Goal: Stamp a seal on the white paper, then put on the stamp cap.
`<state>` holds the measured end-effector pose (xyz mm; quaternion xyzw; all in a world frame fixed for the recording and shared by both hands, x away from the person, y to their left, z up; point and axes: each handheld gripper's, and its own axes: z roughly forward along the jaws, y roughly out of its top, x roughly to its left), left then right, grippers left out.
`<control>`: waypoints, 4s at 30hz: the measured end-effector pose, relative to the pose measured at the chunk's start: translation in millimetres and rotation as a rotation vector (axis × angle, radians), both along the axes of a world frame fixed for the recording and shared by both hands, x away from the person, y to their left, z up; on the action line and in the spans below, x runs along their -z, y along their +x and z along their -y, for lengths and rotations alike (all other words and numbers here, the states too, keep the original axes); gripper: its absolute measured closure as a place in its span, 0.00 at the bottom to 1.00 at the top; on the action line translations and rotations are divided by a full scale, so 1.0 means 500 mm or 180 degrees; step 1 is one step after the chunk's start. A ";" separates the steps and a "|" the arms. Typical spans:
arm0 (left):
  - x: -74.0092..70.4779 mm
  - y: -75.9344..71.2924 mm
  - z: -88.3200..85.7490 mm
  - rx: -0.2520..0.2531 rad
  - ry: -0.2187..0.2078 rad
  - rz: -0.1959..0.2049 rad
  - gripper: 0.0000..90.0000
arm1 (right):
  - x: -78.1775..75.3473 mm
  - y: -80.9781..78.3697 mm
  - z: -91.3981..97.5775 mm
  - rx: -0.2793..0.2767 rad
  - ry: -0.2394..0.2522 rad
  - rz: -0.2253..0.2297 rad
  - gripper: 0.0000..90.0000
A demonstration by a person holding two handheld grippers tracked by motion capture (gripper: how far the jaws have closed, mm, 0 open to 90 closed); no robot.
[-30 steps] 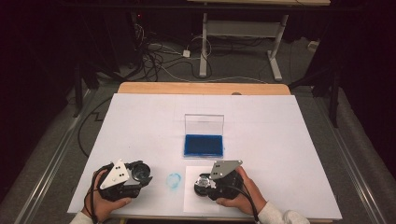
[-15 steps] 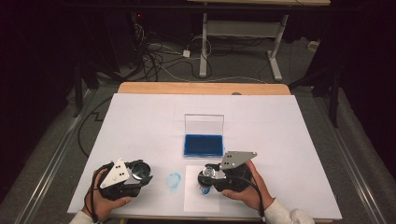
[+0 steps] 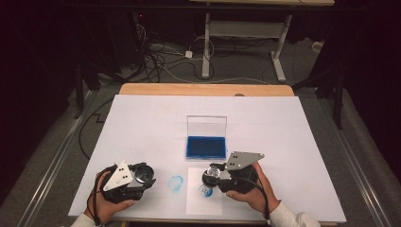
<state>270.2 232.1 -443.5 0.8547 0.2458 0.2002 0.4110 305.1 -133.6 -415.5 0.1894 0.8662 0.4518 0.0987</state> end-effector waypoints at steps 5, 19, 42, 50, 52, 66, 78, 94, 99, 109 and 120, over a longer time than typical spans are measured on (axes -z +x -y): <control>0.001 0.000 0.001 -0.0004 0.0003 -0.0004 0.41 | -0.002 0.001 0.002 0.0003 -0.0003 0.0019 0.63; 0.006 0.005 0.011 0.0058 0.0026 -0.0039 0.41 | -0.026 0.011 0.028 0.0119 0.0114 0.0095 0.63; 0.017 0.014 0.018 0.0121 0.0100 -0.0111 0.41 | -0.047 0.021 0.057 0.0256 0.0225 0.0153 0.63; 0.020 0.017 0.028 0.0175 0.0110 -0.0137 0.41 | -0.050 0.021 0.061 0.0281 0.0246 0.0156 0.63; 0.021 0.018 0.028 0.0174 0.0116 -0.0152 0.41 | -0.052 0.023 0.062 0.0284 0.0265 0.0162 0.63; -0.006 0.061 0.054 0.0174 0.0031 -0.0040 0.41 | -0.075 0.035 0.079 0.0396 0.0344 0.0233 0.63; -0.021 0.103 0.131 0.0358 -0.0063 0.0044 0.41 | -0.126 0.057 0.074 0.0489 0.0597 0.0380 0.63; -0.034 0.109 0.225 0.0529 -0.0423 0.0069 0.40 | -0.146 0.045 -0.012 0.0266 0.0806 0.0428 0.63; -0.039 0.112 0.247 0.0496 -0.0557 0.0093 0.40 | -0.142 0.046 -0.029 0.0277 0.0873 0.0380 0.63; -0.044 0.105 0.264 0.0556 -0.0550 0.0146 0.41 | -0.122 0.047 -0.043 0.0233 0.0820 0.0296 0.63; -0.045 0.102 0.263 0.0506 -0.0452 0.0255 0.40 | -0.109 0.048 -0.047 0.0172 0.0756 0.0193 0.63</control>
